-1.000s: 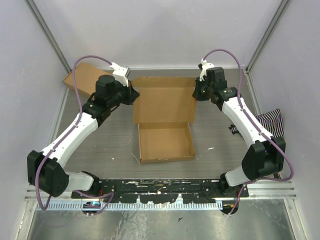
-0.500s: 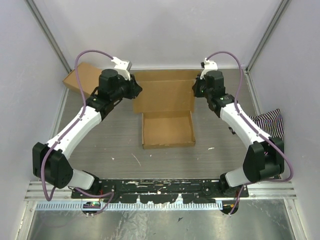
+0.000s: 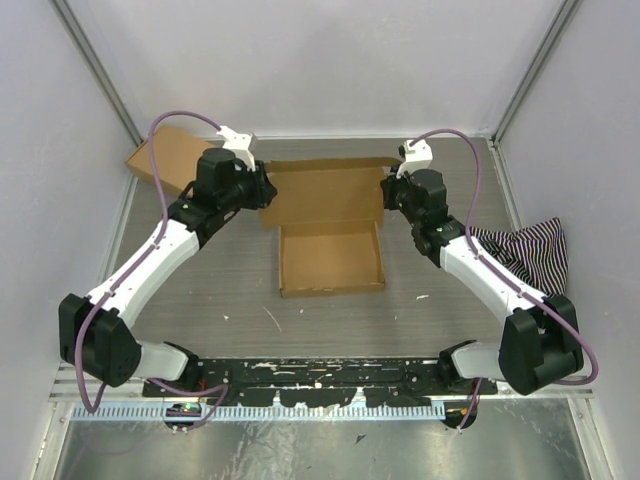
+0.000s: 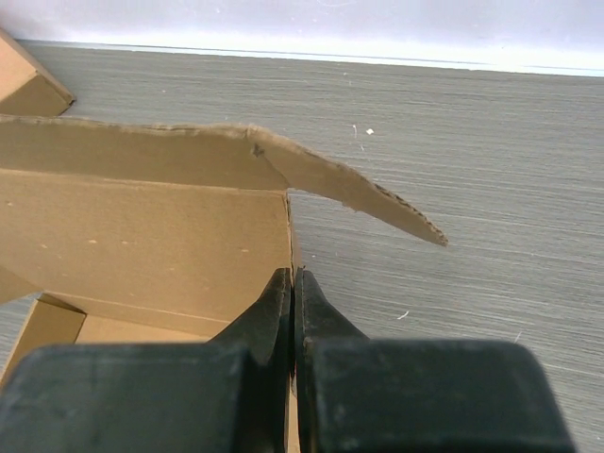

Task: Fold the paper box

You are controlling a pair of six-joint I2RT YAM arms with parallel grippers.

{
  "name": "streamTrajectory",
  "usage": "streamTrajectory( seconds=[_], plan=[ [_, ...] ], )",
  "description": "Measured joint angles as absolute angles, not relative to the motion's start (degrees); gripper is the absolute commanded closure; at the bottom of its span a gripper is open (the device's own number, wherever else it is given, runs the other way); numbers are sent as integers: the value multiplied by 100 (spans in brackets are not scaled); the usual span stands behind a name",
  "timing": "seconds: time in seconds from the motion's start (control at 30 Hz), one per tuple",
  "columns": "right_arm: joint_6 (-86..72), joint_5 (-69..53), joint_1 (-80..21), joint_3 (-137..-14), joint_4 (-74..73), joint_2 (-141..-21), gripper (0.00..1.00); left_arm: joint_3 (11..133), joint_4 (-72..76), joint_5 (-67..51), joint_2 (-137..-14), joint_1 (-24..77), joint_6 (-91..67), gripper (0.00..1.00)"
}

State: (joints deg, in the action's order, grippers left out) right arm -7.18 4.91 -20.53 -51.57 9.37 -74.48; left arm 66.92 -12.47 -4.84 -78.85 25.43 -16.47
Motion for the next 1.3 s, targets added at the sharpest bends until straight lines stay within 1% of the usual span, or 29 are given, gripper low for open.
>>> streamTrajectory(
  seconds=[0.1,0.3,0.5,0.77,0.87,1.03,1.2,1.3],
  plan=[
    [-690,548,-2053,-5157,943,-7448,99,6879,-1710,-95,-7804,2543,-1594,55],
    [-648,574,-2053,-5157,941,-7448,99,7181,-2099,519,-7725,2543,-1382,47],
    [-628,552,-2053,-5157,937,-7448,99,7203,-2095,858,-7754,2543,-1090,46],
    [-589,482,-2053,-5159,888,-7422,99,7236,-1903,812,-8095,2543,-921,47],
    [-585,443,-2053,-5164,878,-7422,99,7234,-1796,733,-8138,2543,-917,50],
    [-572,395,-2053,-5190,838,-7422,99,7234,-1621,600,-8165,2543,-930,61],
    [-567,370,-2051,-5205,799,-7422,99,7234,-1522,499,-8215,2539,-943,68],
    [-567,360,-2051,-5218,773,-7422,99,7234,-1511,471,-8215,2541,-950,74]
  ],
)
